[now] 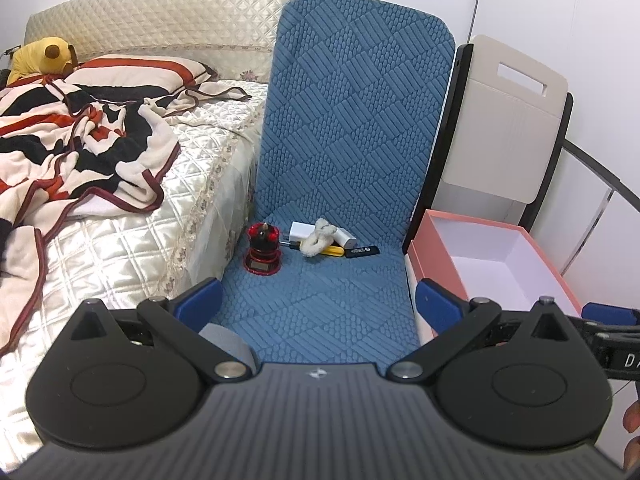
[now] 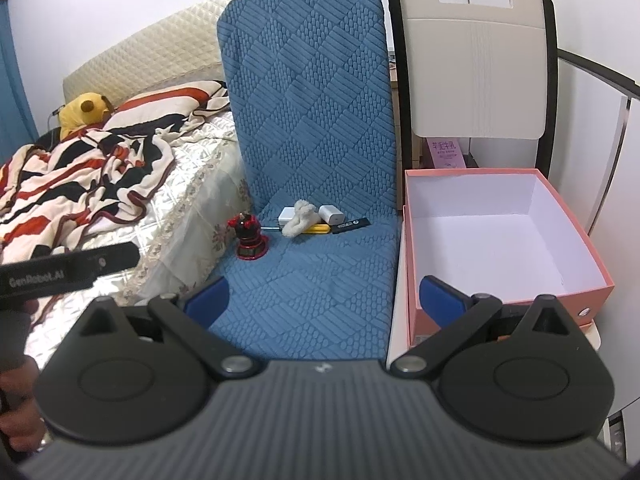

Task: Organize rigid objects
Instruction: 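Move both tools toward the objects on the blue seat cushion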

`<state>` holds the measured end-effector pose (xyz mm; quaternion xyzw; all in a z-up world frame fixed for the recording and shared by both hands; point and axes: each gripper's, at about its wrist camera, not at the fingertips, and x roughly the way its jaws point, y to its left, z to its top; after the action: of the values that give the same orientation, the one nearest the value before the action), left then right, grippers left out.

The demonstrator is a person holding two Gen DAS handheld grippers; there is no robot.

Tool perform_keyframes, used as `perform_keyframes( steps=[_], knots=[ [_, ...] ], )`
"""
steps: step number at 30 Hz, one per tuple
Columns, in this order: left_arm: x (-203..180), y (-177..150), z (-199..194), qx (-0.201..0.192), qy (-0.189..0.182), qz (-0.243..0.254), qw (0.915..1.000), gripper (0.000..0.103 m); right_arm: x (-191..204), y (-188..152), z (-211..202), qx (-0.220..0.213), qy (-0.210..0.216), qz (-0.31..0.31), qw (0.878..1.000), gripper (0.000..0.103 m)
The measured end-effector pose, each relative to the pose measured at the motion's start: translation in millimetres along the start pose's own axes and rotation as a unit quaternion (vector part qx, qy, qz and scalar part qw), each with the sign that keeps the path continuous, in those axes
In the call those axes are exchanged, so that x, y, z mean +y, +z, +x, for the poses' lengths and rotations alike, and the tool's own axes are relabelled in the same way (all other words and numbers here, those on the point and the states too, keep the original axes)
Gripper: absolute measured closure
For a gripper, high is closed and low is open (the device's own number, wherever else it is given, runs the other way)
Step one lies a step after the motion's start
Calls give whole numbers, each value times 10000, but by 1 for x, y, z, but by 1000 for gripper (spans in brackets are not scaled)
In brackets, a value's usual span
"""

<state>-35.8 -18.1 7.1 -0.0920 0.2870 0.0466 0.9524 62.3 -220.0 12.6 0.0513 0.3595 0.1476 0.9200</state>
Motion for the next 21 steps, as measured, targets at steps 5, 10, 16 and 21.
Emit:
perform_keyframes(
  steps=[5,10,16,21],
  knots=[
    [-3,-2,-1,14,-21,-12,10000,0,-3,-1,2,54,112,118,9999,0],
    [-10,-1,-3,-113,190,187,9996,0,1,-3,4,-36,226,11,9997,0],
    [-11,-3,-5,-284,194,268,9991,0,0,-5,13,13,302,92,9995,0],
    [3,-8,12,-191,196,36,9996,0,5,-12,22,-21,307,111,9995,0]
  ],
)
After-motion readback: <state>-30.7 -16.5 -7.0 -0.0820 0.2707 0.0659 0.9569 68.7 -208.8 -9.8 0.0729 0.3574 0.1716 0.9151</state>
